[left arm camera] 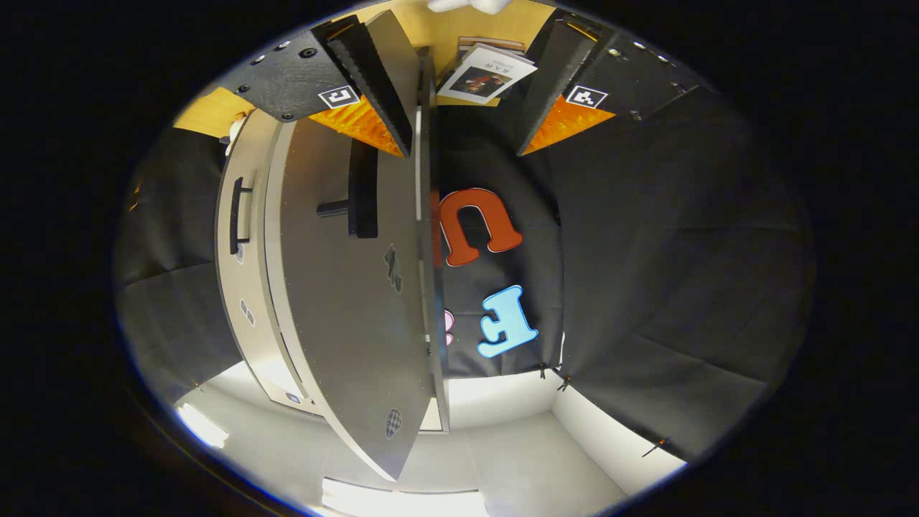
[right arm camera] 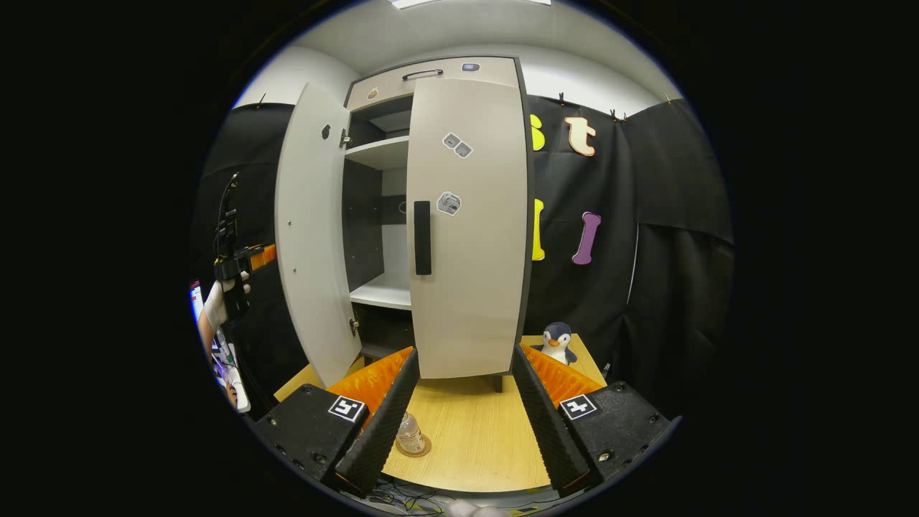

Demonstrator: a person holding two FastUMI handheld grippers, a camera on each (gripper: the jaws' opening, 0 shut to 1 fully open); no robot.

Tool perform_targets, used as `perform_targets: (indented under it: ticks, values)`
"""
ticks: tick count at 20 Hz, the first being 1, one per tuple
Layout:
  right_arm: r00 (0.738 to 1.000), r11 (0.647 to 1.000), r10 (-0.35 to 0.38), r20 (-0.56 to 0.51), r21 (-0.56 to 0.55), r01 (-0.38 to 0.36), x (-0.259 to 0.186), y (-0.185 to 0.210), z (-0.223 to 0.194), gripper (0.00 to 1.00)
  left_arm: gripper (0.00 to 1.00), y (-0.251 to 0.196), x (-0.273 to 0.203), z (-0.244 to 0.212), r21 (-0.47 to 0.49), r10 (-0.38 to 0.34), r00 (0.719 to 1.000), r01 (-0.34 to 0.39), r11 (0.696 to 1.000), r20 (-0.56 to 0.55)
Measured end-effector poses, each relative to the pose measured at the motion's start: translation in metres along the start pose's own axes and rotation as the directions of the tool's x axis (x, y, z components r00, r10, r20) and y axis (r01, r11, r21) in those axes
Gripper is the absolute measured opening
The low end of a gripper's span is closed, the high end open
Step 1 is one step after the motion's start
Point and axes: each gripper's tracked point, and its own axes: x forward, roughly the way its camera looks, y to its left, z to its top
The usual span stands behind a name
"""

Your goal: Grasp the bottle in the cabinet with the left hand and place it on the coaster, then close the right door with the right hand and the left door with the left hand.

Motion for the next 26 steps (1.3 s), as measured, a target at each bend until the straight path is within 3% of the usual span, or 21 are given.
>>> perform_targets:
  ticks: [1, 2, 9, 15, 26]
  values:
    - [1.0, 1.0, 0.006, 0.0, -0.003, -0.006, -0.002, -0.001, 0.0, 0.81, 0.93, -0.009, 0.001, -0.001, 0.001, -0.009, 1.0, 0.009, 1.0, -0.002]
    - [1.0, 1.0, 0.014, 0.005, -0.003, -0.014, -0.003, -0.002, 0.002, 0.81, 0.89, -0.017, 0.002, 0.001, -0.002, -0.018, 1.0, 0.018, 1.0, -0.004]
    - [0.997, 0.997, 0.073, 0.027, -0.022, -0.073, 0.004, -0.002, 0.015, 0.81, 0.89, -0.081, 0.024, 0.003, -0.021, -0.055, 0.998, 0.055, 0.998, -0.016]
    - [0.994, 0.995, 0.097, 0.041, -0.024, -0.096, 0.007, -0.002, 0.019, 0.81, 0.96, -0.11, 0.038, 0.001, -0.032, -0.008, 0.999, 0.007, 0.999, -0.04]
    - [0.992, 0.994, 0.108, 0.07, 0.002, -0.109, 0.012, 0.008, 0.027, 0.81, 0.95, -0.096, -0.045, 0.029, -0.002, 0.023, 0.999, -0.023, 1.0, -0.032]
